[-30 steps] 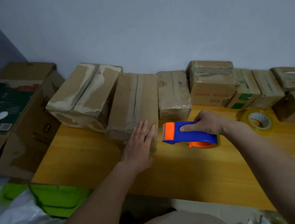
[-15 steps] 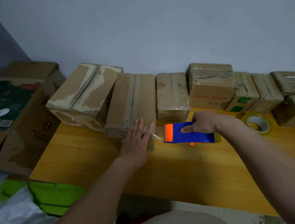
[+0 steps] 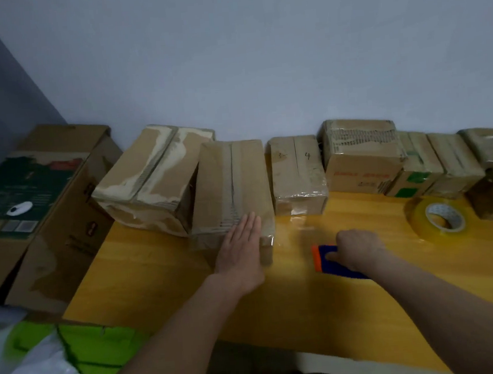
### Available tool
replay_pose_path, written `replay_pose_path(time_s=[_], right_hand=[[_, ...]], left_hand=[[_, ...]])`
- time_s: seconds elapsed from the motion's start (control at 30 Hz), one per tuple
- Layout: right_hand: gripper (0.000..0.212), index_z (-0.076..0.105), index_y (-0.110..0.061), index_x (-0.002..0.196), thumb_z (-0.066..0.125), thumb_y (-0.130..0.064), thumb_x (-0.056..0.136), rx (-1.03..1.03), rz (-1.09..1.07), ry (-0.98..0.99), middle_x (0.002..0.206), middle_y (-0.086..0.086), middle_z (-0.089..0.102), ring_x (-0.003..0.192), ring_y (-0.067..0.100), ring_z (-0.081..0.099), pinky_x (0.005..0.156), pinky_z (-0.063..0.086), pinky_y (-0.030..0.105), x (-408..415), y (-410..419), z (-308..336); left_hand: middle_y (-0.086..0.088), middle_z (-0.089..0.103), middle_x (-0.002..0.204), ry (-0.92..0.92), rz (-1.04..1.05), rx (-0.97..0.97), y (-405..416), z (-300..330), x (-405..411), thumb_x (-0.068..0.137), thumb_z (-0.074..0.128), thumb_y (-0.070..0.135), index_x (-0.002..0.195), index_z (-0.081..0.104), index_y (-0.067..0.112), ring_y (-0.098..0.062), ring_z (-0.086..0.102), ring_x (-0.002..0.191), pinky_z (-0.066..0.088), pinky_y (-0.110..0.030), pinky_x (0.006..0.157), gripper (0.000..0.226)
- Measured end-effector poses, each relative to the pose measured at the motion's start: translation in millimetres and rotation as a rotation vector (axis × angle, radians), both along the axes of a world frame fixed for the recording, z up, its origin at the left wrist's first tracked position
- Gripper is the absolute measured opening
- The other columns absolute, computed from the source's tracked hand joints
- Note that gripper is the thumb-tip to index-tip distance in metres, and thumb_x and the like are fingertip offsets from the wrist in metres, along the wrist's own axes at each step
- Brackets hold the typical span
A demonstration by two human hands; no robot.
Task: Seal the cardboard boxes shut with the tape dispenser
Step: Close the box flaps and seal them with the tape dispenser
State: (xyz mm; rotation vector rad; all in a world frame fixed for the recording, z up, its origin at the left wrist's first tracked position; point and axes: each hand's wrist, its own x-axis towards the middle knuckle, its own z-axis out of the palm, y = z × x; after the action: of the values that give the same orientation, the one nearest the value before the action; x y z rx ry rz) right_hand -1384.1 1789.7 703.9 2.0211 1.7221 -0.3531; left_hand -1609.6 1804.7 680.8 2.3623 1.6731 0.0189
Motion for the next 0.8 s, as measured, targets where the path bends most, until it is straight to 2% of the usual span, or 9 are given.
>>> replay_pose_path(time_s=[0.1,0.23,0.37,0.43,0.5,0.57,0.67,0.73,0.8], right_hand=[[0.038,0.054,-0.015,0.099,0.039,-0.050,0.098,0.103,-0.158,0.136,0.108,0.007,0.065,0.096,0.024,0.062,0.072,0.044,0.033,10.4,-9.5,-23.7],[0.033,0.048,-0.009,0.120,0.038,-0.032,0.098,0.157,-0.235,0.123,0.122,0.009,0.062,0.115,0.028,0.057,0.092,0.041,0.036,-1.3,-19.5,-55.0],[0.032,0.043,-0.009,0.127,0.036,-0.027,0.101,0.041,-0.256,0.112,0.130,0.009,0.056,0.123,0.027,0.052,0.098,0.039,0.036,-9.3,-37.6,-84.7],[0.038,0.045,-0.008,0.130,0.042,-0.032,0.100,-0.005,-0.285,0.174,0.133,0.010,0.055,0.124,0.027,0.051,0.098,0.040,0.035,-7.6,-45.6,-91.0],[0.046,0.048,-0.007,0.129,0.051,-0.038,0.096,0.031,-0.365,0.202,0.131,0.013,0.056,0.122,0.028,0.052,0.098,0.041,0.035,-9.8,-46.4,-83.8],[0.040,0.051,-0.003,0.117,0.055,-0.035,0.094,0.309,-0.430,0.204,0.119,0.018,0.056,0.114,0.033,0.050,0.095,0.038,0.037,-22.8,-39.2,-64.0],[0.020,0.053,0.003,0.098,0.057,-0.016,0.092,0.860,-0.349,0.458,0.097,0.022,0.053,0.094,0.037,0.049,0.085,0.039,0.046,-64.0,-14.1,-24.4],[0.022,0.052,0.003,0.107,0.053,-0.015,0.094,0.963,-0.306,0.637,0.104,0.020,0.053,0.100,0.034,0.048,0.089,0.041,0.044,-93.0,8.9,-5.8],[0.032,0.048,0.000,0.121,0.050,-0.021,0.097,0.909,-0.369,0.815,0.118,0.017,0.052,0.113,0.029,0.047,0.098,0.036,0.035,-115.7,33.2,1.3]], left_hand=[[0.006,-0.022,0.158,0.002,-0.050,-0.052,1.7,3.4,2.3,0.085,0.061,0.008,0.152,-0.013,0.024,-0.010,-0.022,0.143,-0.016,-0.031,0.110,0.101],[0.010,-0.015,0.160,-0.062,-0.153,-0.134,8.9,17.9,0.8,0.088,0.058,0.014,0.154,-0.005,0.025,-0.009,-0.015,0.145,-0.009,-0.032,0.111,0.092],[0.010,0.003,0.161,-0.256,-0.138,-0.162,20.1,27.5,-20.0,0.096,0.046,0.010,0.153,0.014,0.025,-0.012,-0.001,0.148,0.006,-0.039,0.120,0.067],[0.005,0.004,0.162,-0.165,-0.135,-0.086,28.2,26.0,-35.6,0.101,0.038,0.020,0.152,0.017,0.025,-0.015,-0.003,0.148,0.001,-0.039,0.120,0.055],[0.002,-0.004,0.162,-0.018,-0.165,-0.050,37.3,21.6,-52.2,0.104,0.026,0.033,0.153,0.011,0.030,-0.020,-0.011,0.148,-0.007,-0.038,0.118,0.051],[0.004,-0.009,0.161,0.077,-0.211,-0.019,45.6,16.4,-66.7,0.104,0.017,0.037,0.151,0.000,0.036,-0.024,-0.016,0.146,-0.009,-0.039,0.118,0.050],[0.003,-0.014,0.160,0.106,-0.269,0.011,52.8,9.9,-78.7,0.102,0.012,0.041,0.145,-0.015,0.034,-0.022,-0.021,0.145,-0.012,-0.036,0.118,0.051],[0.002,-0.016,0.160,0.086,-0.296,0.017,52.4,5.8,-82.4,0.100,0.013,0.045,0.146,-0.016,0.029,-0.018,-0.024,0.143,-0.015,-0.033,0.116,0.056],[0.002,-0.017,0.159,0.057,-0.311,0.025,51.5,4.2,-88.0,0.099,0.016,0.049,0.150,-0.013,0.024,-0.014,-0.026,0.142,-0.018,-0.030,0.114,0.063]])
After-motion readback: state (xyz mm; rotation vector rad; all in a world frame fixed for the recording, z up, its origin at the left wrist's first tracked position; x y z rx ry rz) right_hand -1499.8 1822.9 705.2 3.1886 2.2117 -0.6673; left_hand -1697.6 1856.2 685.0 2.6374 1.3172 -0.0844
